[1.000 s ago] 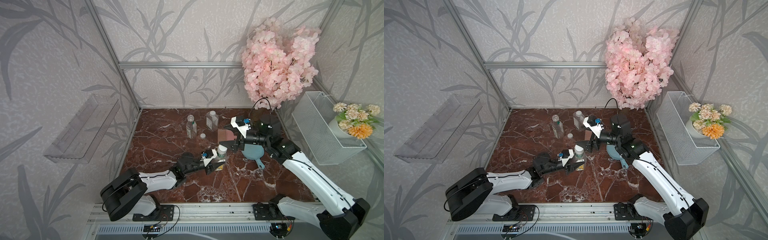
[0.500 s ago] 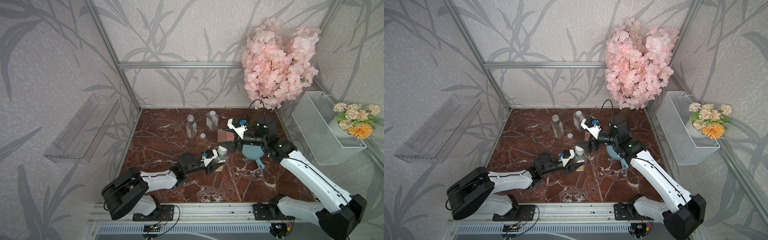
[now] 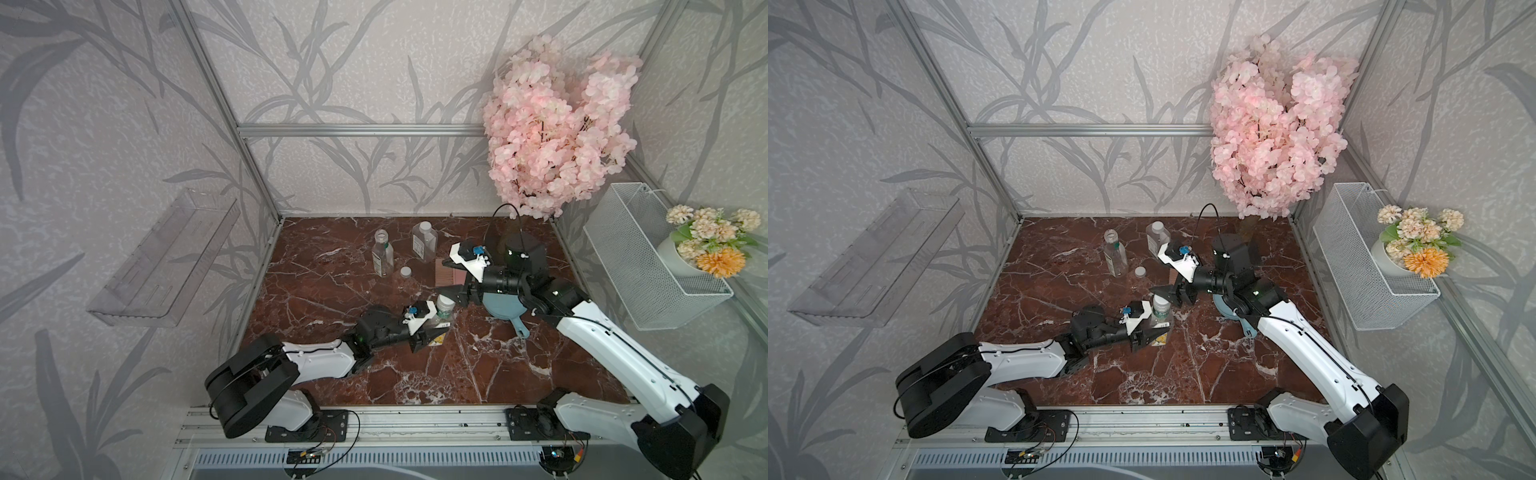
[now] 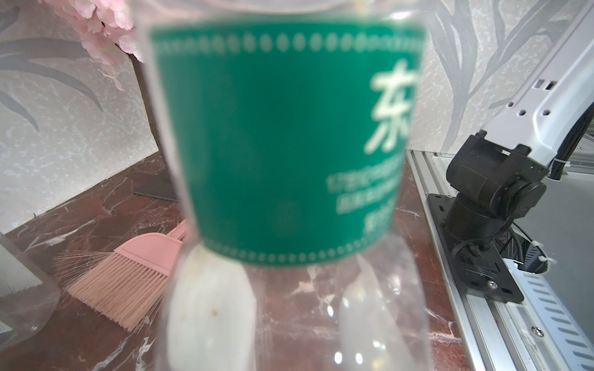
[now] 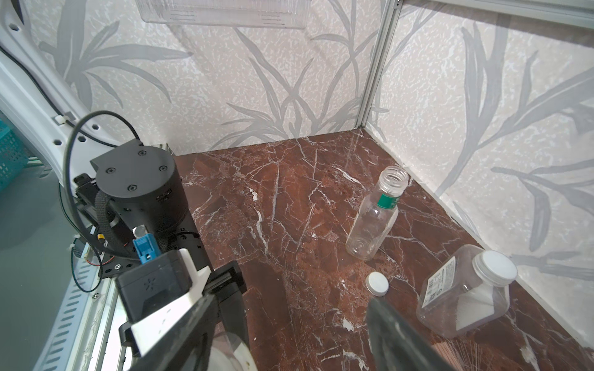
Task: Screw on the bottle caps
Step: Screw the bottle cap onto the plastic bottle.
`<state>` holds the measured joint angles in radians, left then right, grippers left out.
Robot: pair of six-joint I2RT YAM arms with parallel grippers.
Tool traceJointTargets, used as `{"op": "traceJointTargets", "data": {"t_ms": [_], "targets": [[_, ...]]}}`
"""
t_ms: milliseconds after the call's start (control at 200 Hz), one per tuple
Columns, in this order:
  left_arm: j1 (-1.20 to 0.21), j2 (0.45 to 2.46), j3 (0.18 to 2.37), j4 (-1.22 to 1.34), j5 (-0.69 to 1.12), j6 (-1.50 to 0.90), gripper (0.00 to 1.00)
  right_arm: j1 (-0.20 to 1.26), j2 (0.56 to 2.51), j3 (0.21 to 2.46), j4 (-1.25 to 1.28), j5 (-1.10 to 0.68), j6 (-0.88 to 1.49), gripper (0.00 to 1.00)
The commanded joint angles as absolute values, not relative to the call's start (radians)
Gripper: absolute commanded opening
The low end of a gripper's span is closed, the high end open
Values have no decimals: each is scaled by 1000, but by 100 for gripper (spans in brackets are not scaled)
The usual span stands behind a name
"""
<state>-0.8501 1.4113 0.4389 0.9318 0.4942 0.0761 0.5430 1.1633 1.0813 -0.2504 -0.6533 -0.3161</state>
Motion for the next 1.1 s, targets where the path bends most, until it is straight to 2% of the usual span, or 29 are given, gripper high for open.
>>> {"op": "traceJointTargets", "data": {"t_ms": [0,195,425,505,795,1095], "targets": [[-853,1399,477,1029,501,81,20,552,1156,1033,-289,-624,-334,78],[-853,1394,471,1023,496,85,20,514,1118,1064,-231,-733,-252,79],[-851,1367,454,1026,495,77,20,392,1053,1103,-180,-1047,-174,81],[-852,1349,454,1018,497,79,20,383,1042,1106,-231,-1102,-227,82],[-853,1323,462,994,515,91,20,437,1059,1103,-312,-1089,-425,81],[-852,1324,463,989,511,94,20,491,1130,1154,-422,-1051,-530,75]]}}
